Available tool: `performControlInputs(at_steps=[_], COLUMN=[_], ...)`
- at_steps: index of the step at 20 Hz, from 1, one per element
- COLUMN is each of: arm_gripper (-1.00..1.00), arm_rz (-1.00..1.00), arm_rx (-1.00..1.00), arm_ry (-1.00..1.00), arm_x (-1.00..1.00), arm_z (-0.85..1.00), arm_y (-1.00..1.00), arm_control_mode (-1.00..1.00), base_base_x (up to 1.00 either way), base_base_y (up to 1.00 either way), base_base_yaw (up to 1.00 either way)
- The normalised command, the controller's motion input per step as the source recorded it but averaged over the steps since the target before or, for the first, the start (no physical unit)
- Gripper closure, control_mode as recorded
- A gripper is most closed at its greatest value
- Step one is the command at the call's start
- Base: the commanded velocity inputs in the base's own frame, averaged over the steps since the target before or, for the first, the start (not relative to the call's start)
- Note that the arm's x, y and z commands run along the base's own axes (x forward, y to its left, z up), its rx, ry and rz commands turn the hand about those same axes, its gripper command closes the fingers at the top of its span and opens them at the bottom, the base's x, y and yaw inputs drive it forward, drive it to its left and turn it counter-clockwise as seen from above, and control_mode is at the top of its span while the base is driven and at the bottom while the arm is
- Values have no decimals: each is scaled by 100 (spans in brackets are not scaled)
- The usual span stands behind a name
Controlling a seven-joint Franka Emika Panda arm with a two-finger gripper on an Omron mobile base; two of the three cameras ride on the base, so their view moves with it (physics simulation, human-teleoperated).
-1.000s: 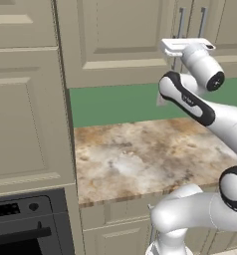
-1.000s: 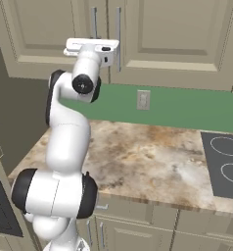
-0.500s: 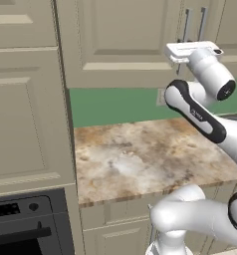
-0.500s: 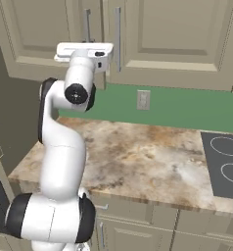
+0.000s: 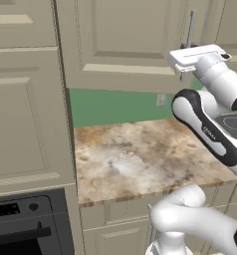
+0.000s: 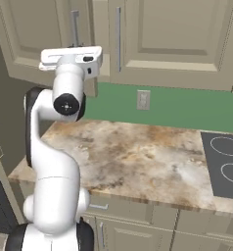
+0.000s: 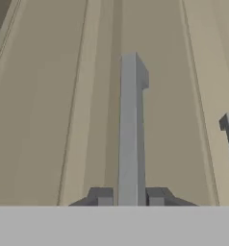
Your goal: Get the candle and the beer from the cabinet and move them to the dining counter.
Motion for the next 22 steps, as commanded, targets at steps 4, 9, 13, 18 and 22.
performControlInputs(at_steps=[4,9,13,18,22], arm_gripper=[100,100,100,100,100], arm_rz=[8,6,6,5,5], arm_rx=[-5,-6,-8,-9,-9], arm_ry=[0,0,0,0,0], arm_x=[-67,-65,-62,-59,-65], arm_z=[0,0,0,0,0], arm_y=[45,50,58,66,69], arm_control_mode=[-100,-100,-100,-100,-100], base_base_x=[0,0,0,0,0], base_base_y=[0,0,0,0,0], base_base_yaw=[0,0,0,0,0])
